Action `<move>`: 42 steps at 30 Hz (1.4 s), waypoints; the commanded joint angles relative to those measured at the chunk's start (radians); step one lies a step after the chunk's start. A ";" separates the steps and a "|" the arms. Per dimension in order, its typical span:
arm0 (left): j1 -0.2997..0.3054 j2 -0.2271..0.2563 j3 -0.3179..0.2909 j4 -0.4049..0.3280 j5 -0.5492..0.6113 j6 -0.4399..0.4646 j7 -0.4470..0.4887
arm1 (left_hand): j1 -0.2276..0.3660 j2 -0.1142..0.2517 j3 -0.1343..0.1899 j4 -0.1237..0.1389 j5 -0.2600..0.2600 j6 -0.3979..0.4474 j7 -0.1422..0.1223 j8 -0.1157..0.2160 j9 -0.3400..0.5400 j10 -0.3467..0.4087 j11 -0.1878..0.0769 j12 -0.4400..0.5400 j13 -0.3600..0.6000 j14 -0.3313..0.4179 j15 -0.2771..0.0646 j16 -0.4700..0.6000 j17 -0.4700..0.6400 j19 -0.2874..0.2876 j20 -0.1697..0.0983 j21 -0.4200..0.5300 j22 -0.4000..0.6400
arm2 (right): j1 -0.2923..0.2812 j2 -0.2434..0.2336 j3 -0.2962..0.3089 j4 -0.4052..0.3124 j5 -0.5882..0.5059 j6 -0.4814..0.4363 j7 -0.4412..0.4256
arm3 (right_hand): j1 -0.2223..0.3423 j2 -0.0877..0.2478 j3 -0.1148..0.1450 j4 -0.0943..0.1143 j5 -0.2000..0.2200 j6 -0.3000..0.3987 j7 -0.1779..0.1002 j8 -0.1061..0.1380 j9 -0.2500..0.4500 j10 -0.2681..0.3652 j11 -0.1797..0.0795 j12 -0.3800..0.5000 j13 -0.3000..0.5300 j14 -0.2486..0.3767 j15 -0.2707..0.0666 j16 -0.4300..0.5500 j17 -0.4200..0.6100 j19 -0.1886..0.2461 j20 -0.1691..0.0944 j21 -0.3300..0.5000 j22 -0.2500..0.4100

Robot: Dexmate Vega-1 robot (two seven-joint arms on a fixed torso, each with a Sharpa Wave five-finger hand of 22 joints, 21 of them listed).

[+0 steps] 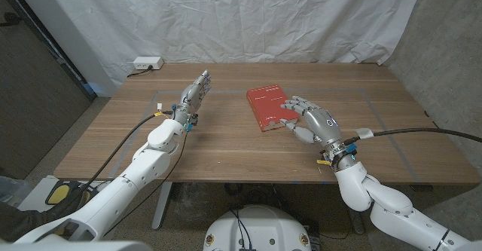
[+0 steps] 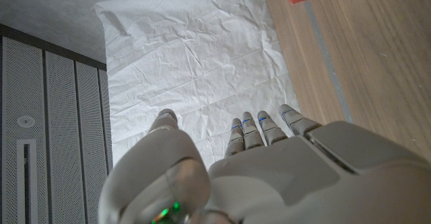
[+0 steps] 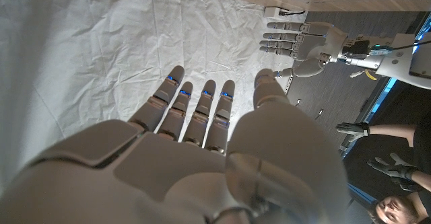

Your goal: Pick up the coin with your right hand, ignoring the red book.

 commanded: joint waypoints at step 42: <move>0.061 0.030 -0.023 -0.071 0.006 0.003 0.038 | 0.006 0.008 -0.009 -0.003 -0.008 0.004 -0.001 0.000 0.006 0.001 0.001 -0.003 0.001 0.008 -0.004 -0.001 0.004 0.002 -0.039 0.000 0.006 | 0.087 -0.066 -0.146 0.022 -0.203 -0.171 0.029 | 0.023 -0.002 0.002 0.003 0.023 0.008 -0.060 -0.003 0.019 -0.048 -0.018 -0.022 0.008 -0.061 -0.088 -0.016 0.007 -0.091 -0.083 -0.044 0.008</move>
